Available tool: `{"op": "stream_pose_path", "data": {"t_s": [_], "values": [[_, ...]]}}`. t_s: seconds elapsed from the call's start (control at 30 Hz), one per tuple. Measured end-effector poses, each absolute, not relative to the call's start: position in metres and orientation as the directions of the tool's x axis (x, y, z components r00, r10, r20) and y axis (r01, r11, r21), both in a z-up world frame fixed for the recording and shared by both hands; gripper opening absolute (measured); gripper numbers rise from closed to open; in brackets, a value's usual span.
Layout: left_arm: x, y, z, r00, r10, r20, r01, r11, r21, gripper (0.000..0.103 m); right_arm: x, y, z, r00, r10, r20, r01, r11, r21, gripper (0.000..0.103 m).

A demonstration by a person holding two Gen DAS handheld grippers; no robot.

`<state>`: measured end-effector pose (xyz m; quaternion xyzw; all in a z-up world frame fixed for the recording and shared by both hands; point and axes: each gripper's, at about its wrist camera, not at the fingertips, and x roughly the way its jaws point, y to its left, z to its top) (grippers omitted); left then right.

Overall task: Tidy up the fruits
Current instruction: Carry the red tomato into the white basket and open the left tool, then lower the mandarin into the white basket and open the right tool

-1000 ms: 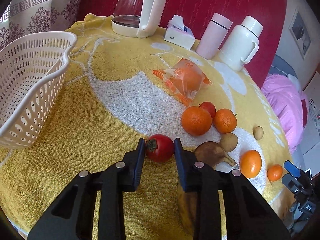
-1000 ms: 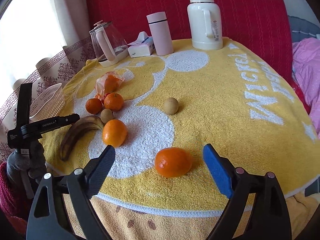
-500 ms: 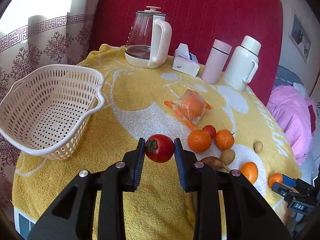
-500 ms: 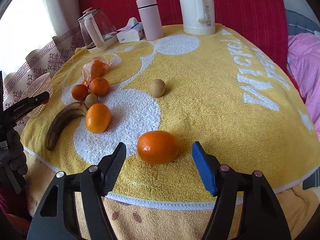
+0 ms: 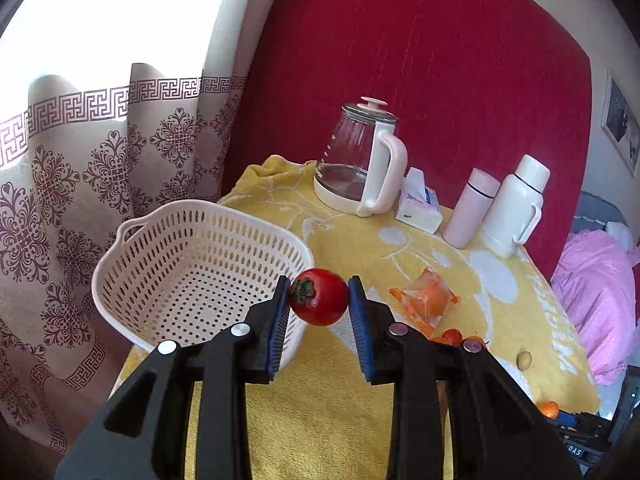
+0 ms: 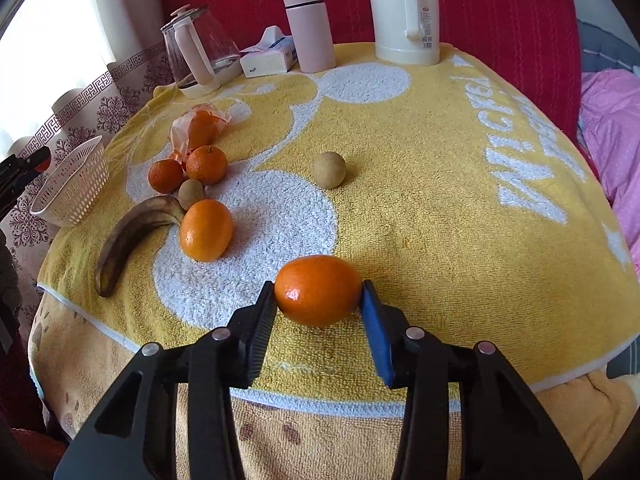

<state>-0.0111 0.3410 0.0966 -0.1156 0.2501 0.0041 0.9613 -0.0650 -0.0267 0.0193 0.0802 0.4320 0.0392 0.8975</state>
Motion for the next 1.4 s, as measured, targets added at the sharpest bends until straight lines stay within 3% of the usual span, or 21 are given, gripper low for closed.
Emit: {"op": "stream_pose_path", "data": {"t_s": [0.23, 0.3, 0.37, 0.73, 1.0, 1.4], "values": [[-0.001, 0.385, 0.091, 0.863, 0.038, -0.503, -0.169, 0.961, -0.217, 0.030, -0.066, -0.015, 0.025, 0.631, 0.149, -0.761, -0.018, 0.984, 0.178, 0.043], [0.003, 0.394, 0.084, 0.850, 0.040, -0.525, -0.188, 0.954, -0.232, 0.040, -0.066, -0.012, 0.026, 0.631, 0.151, -0.761, -0.020, 0.984, 0.179, 0.043], [0.003, 0.403, 0.079, 0.845, 0.043, -0.534, -0.209, 0.944, -0.256, 0.072, -0.065, -0.010, 0.028, 0.631, 0.154, -0.760, -0.023, 0.983, 0.180, 0.043], [-0.019, 0.410, 0.097, 0.876, 0.162, -0.455, -0.280, 0.938, -0.205, 0.099, -0.060, 0.012, 0.050, 0.661, 0.207, -0.721, -0.083, 0.975, 0.204, 0.043], [-0.051, 0.404, 0.103, 0.885, 0.262, -0.384, -0.326, 0.939, -0.110, 0.100, -0.039, 0.056, 0.080, 0.676, 0.315, -0.666, -0.202, 0.949, 0.243, 0.043], [-0.070, 0.417, 0.074, 0.848, 0.316, -0.425, -0.387, 0.917, -0.090, 0.100, 0.007, 0.167, 0.115, 0.630, 0.455, -0.629, -0.402, 0.884, 0.237, 0.043]]}}
